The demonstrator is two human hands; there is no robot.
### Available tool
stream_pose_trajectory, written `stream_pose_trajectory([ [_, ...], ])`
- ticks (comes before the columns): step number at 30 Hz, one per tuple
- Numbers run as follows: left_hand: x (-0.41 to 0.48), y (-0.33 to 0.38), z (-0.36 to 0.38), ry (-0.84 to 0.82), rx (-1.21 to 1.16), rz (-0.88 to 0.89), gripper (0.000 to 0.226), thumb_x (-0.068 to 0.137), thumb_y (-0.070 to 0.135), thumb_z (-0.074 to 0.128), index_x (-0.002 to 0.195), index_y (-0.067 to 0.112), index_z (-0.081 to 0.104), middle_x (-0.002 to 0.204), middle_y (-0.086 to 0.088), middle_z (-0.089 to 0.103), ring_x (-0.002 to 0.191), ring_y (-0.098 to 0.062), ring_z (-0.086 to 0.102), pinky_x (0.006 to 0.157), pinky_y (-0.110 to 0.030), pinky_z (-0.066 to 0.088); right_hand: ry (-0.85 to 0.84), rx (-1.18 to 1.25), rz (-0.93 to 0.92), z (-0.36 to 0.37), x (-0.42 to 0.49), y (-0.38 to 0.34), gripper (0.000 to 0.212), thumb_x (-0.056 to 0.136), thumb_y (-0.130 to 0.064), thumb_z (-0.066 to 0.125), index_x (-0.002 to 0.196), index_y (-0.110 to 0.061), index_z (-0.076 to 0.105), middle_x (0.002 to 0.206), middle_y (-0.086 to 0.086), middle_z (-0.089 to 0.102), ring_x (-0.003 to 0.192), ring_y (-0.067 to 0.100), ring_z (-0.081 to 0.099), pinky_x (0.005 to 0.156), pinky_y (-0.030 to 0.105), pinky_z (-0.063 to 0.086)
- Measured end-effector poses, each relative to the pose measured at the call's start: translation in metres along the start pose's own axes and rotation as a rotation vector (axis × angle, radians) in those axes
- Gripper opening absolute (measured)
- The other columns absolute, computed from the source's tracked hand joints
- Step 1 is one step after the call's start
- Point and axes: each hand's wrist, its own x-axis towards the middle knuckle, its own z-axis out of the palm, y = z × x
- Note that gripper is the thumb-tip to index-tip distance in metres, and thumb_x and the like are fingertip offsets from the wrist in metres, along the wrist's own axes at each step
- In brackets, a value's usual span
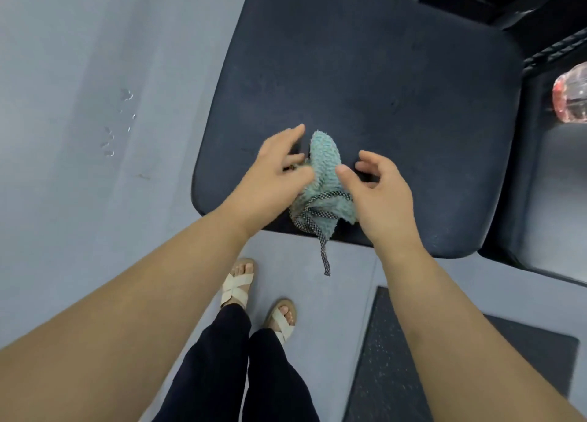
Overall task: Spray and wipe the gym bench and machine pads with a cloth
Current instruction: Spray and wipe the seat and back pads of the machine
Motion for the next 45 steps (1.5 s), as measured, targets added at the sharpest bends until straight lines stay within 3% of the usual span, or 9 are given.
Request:
stream_pose_trajectory([
  [4, 0.013, 0.006, -0.004, 0.121, 0.376, -0.071, 0.050, 0.067, 0.063, 0.065, 0.103, 0.028, 0.062, 0.109, 0.003, 0.061, 0.096, -0.016, 0.058, 0.082, -0.022, 0.045, -0.182, -0.066, 0.065, 0.002, -0.006, -0.006, 0.061, 0.072, -0.031, 0.079, 0.127, -0.025, 0.051, 0.096, -0.008, 0.064, 0.087, 0.007, 0.062, 0.081, 0.027, 0.051],
  [8, 0.010, 0.016, -0.005, 0.121, 0.416, -0.022, 0.010, 0.081, 0.029, 0.070, 0.081, 0.024, 0.060, 0.084, 0.007, 0.065, 0.084, -0.011, 0.060, 0.079, -0.027, 0.047, -0.242, 0.040, 0.063, -0.005, -0.004, -0.012, 0.036, 0.075, -0.011, 0.077, 0.105, -0.025, 0.061, 0.085, 0.005, 0.066, 0.077, 0.016, 0.066, 0.077, 0.031, 0.055],
  [17, -0.010, 0.065, 0.016, -0.197, -0.461, -0.041, 0.012, 0.095, 0.008, 0.050, 0.089, 0.016, 0.044, 0.097, -0.006, 0.064, 0.091, -0.019, 0.065, 0.084, -0.035, 0.056, -0.235, 0.192, -0.281, -0.070, 0.000, -0.038, 0.047, 0.080, -0.009, 0.072, 0.114, -0.035, 0.054, 0.121, -0.012, 0.059, 0.108, 0.001, 0.058, 0.091, 0.026, 0.049],
  [21, -0.001, 0.031, 0.021, 0.143, 0.279, -0.082, 0.022, 0.086, 0.021, 0.065, 0.102, 0.022, 0.050, 0.114, 0.001, 0.058, 0.103, -0.017, 0.058, 0.092, -0.029, 0.045, 0.018, -0.307, -0.337, -0.047, 0.020, -0.011, 0.049, 0.084, -0.005, 0.062, 0.125, -0.031, 0.055, 0.119, -0.009, 0.059, 0.114, 0.009, 0.053, 0.095, 0.023, 0.039],
  [24, -0.006, 0.004, -0.002, 0.287, 0.830, 0.000, 0.038, 0.087, 0.029, 0.060, 0.122, 0.020, 0.051, 0.132, -0.001, 0.046, 0.122, -0.025, 0.039, 0.097, -0.033, 0.033, 0.347, -0.788, -0.393, -0.027, 0.033, 0.011, 0.050, 0.081, -0.002, 0.054, 0.125, -0.026, 0.059, 0.141, 0.003, 0.046, 0.130, 0.032, 0.039, 0.105, 0.043, 0.028],
  [27, -0.014, -0.018, -0.026, 0.315, 1.016, 0.022, 0.048, 0.089, 0.029, 0.056, 0.134, 0.016, 0.046, 0.147, -0.002, 0.035, 0.136, -0.028, 0.027, 0.107, -0.039, 0.028, 0.256, -0.808, -0.467, -0.016, 0.040, 0.012, 0.051, 0.085, -0.004, 0.046, 0.135, -0.012, 0.049, 0.151, 0.008, 0.033, 0.141, 0.035, 0.023, 0.114, 0.052, 0.011],
  [31, -0.014, -0.025, -0.033, 0.289, 1.035, -0.035, 0.048, 0.096, 0.026, 0.045, 0.142, 0.014, 0.037, 0.153, -0.001, 0.027, 0.136, -0.028, 0.029, 0.110, -0.033, 0.023, 0.087, -0.915, -0.474, 0.009, 0.042, 0.024, 0.066, 0.091, -0.053, 0.029, 0.147, -0.017, 0.029, 0.156, 0.005, 0.020, 0.143, 0.033, 0.016, 0.114, 0.050, 0.009],
  [36, -0.009, -0.020, -0.043, 0.323, 0.925, -0.032, 0.041, 0.099, 0.029, 0.036, 0.139, 0.024, 0.043, 0.148, 0.007, 0.036, 0.130, -0.022, 0.036, 0.102, -0.032, 0.032, 0.230, -0.795, -0.522, 0.043, 0.042, 0.021, 0.053, 0.088, -0.033, 0.036, 0.134, -0.011, 0.051, 0.142, 0.011, 0.046, 0.130, 0.037, 0.042, 0.106, 0.050, 0.031],
  [45, -0.021, -0.023, -0.048, 0.334, 0.605, -0.013, 0.048, 0.102, 0.034, 0.025, 0.144, 0.012, 0.033, 0.149, -0.004, 0.033, 0.137, -0.016, 0.030, 0.108, -0.024, 0.021, -0.133, -0.915, -0.977, 0.100, 0.001, 0.020, 0.044, 0.084, -0.022, 0.041, 0.123, -0.019, 0.061, 0.134, 0.001, 0.056, 0.125, 0.032, 0.049, 0.106, 0.045, 0.029],
])
